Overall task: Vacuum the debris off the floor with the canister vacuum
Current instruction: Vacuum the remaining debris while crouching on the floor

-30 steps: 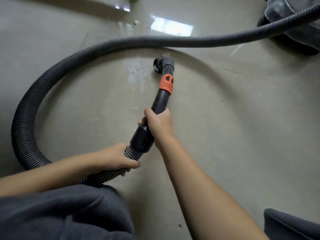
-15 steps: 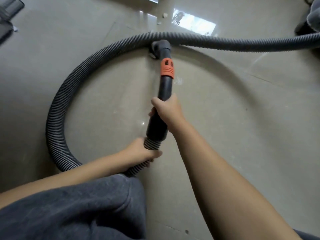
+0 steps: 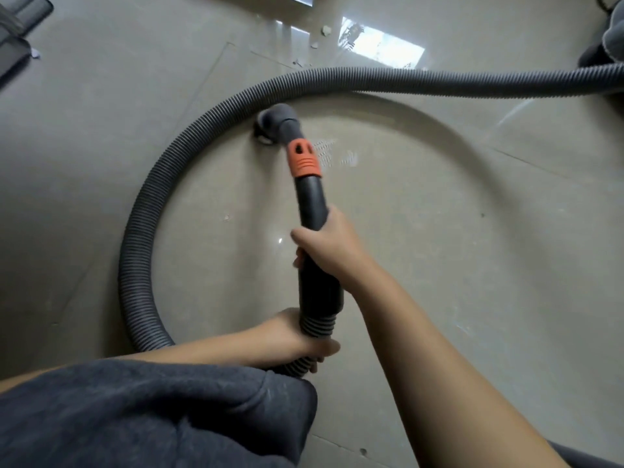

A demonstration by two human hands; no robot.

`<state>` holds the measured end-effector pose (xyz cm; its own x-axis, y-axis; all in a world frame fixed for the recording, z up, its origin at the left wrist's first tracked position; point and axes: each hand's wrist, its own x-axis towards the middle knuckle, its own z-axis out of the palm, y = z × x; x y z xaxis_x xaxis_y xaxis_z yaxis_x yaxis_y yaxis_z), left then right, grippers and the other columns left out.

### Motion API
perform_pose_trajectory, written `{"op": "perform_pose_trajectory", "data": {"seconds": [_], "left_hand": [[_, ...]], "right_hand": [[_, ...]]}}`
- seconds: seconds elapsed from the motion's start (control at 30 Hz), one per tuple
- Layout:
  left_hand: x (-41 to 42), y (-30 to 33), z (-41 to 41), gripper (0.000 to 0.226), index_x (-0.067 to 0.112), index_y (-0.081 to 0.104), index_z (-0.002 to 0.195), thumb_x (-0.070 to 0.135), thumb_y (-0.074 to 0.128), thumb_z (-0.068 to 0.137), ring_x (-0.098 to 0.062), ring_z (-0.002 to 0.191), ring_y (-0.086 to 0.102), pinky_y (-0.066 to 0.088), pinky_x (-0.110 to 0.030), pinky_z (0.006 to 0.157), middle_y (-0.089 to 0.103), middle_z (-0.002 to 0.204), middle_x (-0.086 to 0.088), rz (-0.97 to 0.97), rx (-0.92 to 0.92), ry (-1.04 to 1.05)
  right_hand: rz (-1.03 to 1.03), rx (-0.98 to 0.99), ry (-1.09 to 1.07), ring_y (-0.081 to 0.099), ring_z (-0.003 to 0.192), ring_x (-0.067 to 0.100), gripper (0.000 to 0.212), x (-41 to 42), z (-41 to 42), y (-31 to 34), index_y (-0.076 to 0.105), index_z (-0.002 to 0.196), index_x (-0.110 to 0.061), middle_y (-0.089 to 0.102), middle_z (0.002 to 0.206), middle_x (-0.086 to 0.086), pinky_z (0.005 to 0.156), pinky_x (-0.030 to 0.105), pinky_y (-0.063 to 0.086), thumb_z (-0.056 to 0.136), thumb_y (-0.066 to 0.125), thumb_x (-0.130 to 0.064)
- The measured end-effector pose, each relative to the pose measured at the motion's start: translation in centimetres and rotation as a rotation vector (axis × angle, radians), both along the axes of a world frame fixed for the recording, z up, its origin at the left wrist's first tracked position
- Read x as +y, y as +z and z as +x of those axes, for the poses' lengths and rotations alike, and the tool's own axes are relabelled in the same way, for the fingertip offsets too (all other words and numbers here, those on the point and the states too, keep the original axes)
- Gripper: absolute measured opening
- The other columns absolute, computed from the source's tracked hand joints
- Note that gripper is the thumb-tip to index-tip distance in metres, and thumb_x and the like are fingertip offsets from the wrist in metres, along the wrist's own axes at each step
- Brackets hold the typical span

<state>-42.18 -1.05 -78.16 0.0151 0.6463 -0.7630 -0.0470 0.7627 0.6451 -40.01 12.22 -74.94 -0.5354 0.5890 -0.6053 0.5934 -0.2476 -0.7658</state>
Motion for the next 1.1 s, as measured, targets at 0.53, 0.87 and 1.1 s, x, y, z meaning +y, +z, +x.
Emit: {"op": "perform_pose_trajectory", "data": {"seconds": [0.53, 0.87, 1.1], "left_hand": [[-0.8, 0.3, 4.2, 0.025, 0.02, 0.052, 0.061, 0.017, 0.07, 0.078, -0.01, 0.061, 0.058, 0.046, -0.024, 0.063, 0.062, 0.061, 0.008, 0.019, -0.146, -0.226], [-2.1, -0.1, 4.8, 0.023, 0.018, 0.062, 0.07, 0.04, 0.07, 0.067, -0.014, 0.07, 0.064, 0.054, -0.035, 0.078, 0.069, 0.073, 0.001, -0.017, -0.071, -0.302], [-0.5, 0.6, 4.6, 0.022, 0.021, 0.057, 0.063, 0.018, 0.073, 0.078, -0.009, 0.061, 0.059, 0.048, -0.025, 0.064, 0.063, 0.062, 0.007, 0.023, -0.295, -0.199]], "right_hand": [[0.027, -0.068, -0.313, 0.065, 0.049, 0.021, 0.016, -1.7, 8.3, 1.0, 0.048, 0.094, -0.007, 0.061, 0.059, 0.01, 0.05, 0.029, 0.05, 0.079, 0.054, -0.005], [-0.03, -0.051, -0.137, 0.064, 0.048, 0.021, 0.015, -2.6, 7.6, 1.3, 0.046, 0.088, -0.011, 0.059, 0.058, 0.008, 0.054, 0.032, 0.052, 0.079, 0.055, -0.004], [0.016, -0.037, -0.411, 0.062, 0.046, 0.019, 0.015, -1.4, 9.2, 2.3, 0.047, 0.094, -0.004, 0.059, 0.055, 0.009, 0.044, 0.026, 0.048, 0.08, 0.053, -0.002]]}}
